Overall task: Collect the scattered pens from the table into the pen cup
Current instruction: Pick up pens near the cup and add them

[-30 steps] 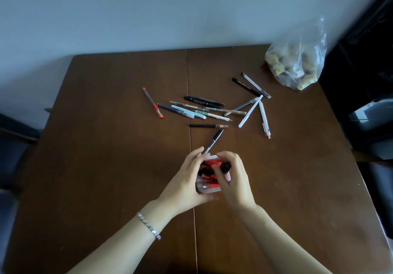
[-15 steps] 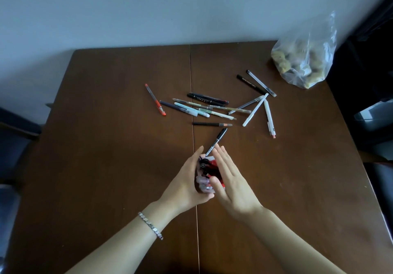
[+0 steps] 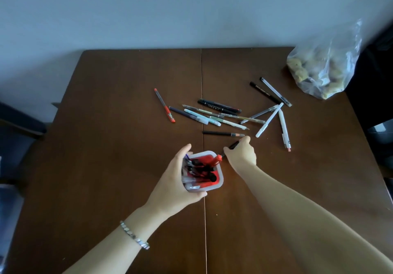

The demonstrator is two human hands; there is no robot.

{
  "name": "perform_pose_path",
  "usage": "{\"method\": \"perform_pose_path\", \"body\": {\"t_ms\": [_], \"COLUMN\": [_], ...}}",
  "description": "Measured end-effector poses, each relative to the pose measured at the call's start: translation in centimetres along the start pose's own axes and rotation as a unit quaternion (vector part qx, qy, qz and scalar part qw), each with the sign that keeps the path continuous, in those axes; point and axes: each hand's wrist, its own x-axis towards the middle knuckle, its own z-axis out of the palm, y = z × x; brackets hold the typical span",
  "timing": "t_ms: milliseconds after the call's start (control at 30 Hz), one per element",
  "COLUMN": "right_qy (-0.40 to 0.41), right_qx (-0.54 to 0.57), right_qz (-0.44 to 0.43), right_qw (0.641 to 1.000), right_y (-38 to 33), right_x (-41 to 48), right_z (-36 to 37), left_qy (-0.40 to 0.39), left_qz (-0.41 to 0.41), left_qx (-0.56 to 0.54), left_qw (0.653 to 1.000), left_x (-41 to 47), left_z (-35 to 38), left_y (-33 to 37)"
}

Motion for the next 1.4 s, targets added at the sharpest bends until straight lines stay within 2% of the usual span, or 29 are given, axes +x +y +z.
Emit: {"method": "perform_pose_path", "body": {"t_ms": [67, 200, 300, 367, 433, 567, 633, 667, 733, 833, 900, 967, 1067, 1167, 1333, 1400], "right_qy": [0.026, 0.035, 0.031, 0.044, 0.050, -0.003, -0.011, -0.010, -0.004, 0.012, 0.005, -0.006, -0.050, -0.092, -0.110, -0.122], "right_qx": [0.002, 0.088, 0.107, 0.031, -0.094, -0.354, -0.425, -0.423, -0.381, -0.257, -0.144, -0.040, 0.036, 0.046, -0.050, -0.047], "right_qz": [0.019, 0.043, 0.013, -0.050, -0.116, -0.137, -0.182, -0.196, -0.197, -0.194, -0.228, -0.269, -0.314, -0.333, -0.308, -0.304], "right_qw": [0.999, 0.995, 0.994, 0.997, 0.988, 0.925, 0.887, 0.885, 0.903, 0.947, 0.963, 0.962, 0.947, 0.937, 0.944, 0.944], "right_y": [-0.5, -0.4, -0.2, -0.5, -0.9, -1.1, -0.4, -0.1, 0.2, 0.7, 0.4, -0.5, -2.8, -4.6, -5.3, -5.2], "right_x": [0.2, 0.8, 1.3, 1.8, 2.6, 3.8, 3.6, 3.2, 2.0, -0.6, -3.1, -6.1, -9.9, -11.4, -9.3, -8.7], "right_z": [0.9, 1.5, 1.5, 1.1, 0.7, -0.4, -0.8, -1.0, -1.7, -4.2, -6.8, -9.2, -11.1, -9.8, -3.0, -1.2], "left_qy": [0.015, 0.032, 0.018, 0.007, -0.010, -0.043, -0.045, -0.043, -0.038, -0.035, -0.038, -0.038, -0.038, -0.031, 0.005, 0.007], "left_qz": [-0.002, -0.008, -0.008, -0.010, -0.020, -0.043, -0.044, -0.042, -0.037, -0.032, -0.036, -0.041, -0.050, -0.053, -0.058, -0.065], "left_qx": [0.000, 0.003, 0.007, 0.002, -0.003, -0.020, -0.027, -0.029, -0.033, -0.032, -0.041, -0.044, -0.054, -0.055, -0.060, -0.065], "left_qw": [1.000, 0.999, 1.000, 1.000, 1.000, 0.998, 0.998, 0.998, 0.998, 0.998, 0.998, 0.997, 0.997, 0.997, 0.996, 0.996], "left_x": [0.6, 2.2, 3.0, 3.4, 3.5, 3.6, 3.4, 3.4, 3.3, 3.4, 3.4, 3.3, 3.3, 3.1, 2.2, 2.2], "left_z": [-1.5, -3.4, -3.9, -4.1, -4.3, -4.6, -4.6, -4.6, -4.5, -4.6, -4.6, -4.6, -4.4, -4.2, -3.7, -3.6], "left_y": [-0.6, -1.8, -2.3, -2.4, -2.4, -3.0, -3.3, -3.3, -3.3, -3.2, -3.2, -3.1, -2.9, -2.4, -2.0, -2.0]}}
